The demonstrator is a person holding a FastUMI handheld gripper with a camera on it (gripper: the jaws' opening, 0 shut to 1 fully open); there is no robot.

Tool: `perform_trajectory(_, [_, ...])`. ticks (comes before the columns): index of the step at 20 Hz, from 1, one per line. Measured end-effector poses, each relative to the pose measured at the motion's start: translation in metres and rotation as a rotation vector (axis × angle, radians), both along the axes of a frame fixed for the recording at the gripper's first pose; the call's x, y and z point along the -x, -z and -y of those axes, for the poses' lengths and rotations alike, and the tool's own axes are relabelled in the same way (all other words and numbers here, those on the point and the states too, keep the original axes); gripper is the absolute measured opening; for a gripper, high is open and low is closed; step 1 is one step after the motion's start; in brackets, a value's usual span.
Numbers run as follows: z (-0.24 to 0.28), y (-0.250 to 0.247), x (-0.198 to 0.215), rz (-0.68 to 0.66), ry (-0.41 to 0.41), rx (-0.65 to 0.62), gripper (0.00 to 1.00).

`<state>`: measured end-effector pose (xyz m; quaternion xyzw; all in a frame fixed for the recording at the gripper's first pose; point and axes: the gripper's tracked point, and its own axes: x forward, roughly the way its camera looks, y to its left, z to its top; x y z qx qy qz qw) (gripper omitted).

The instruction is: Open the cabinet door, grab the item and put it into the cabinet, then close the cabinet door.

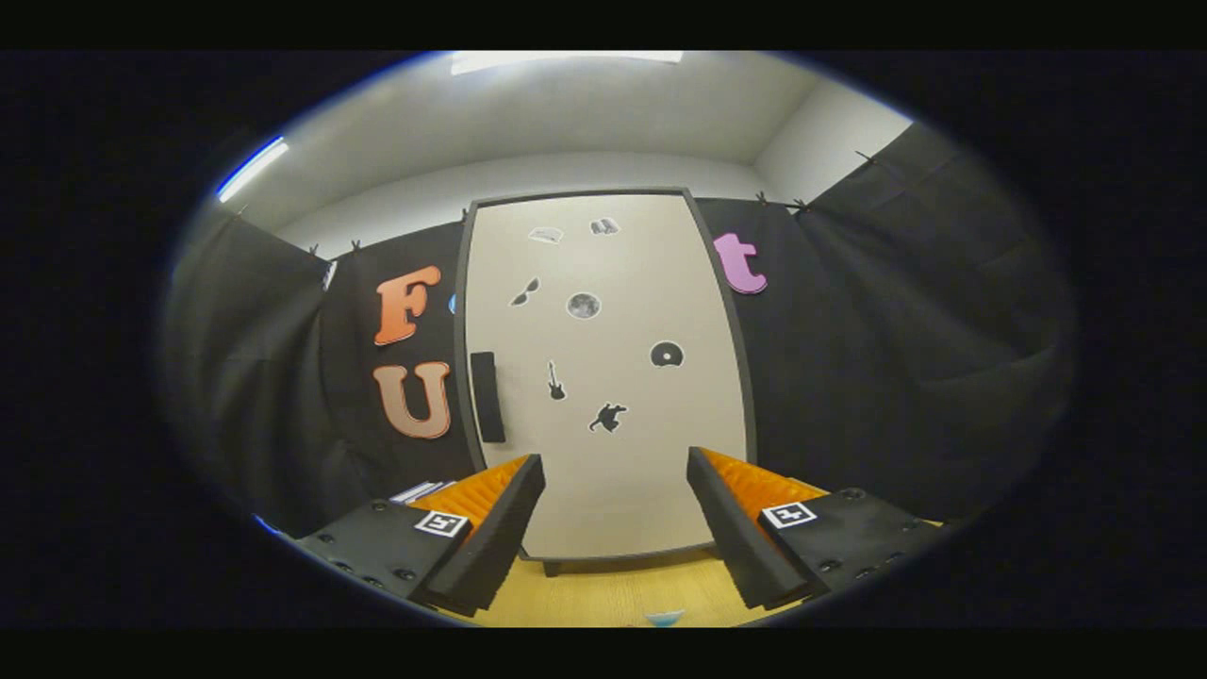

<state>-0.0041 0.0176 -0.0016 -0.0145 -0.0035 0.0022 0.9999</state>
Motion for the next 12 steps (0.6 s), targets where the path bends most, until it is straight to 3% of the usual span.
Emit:
perform_trajectory(5, [-0.027, -0.024, -0.023, 0.033, -0.045, 0.029, 0.97])
perform_trajectory(12, [-0.099, -0.044, -0.112, 0.029, -0.167, 0.069, 0.97])
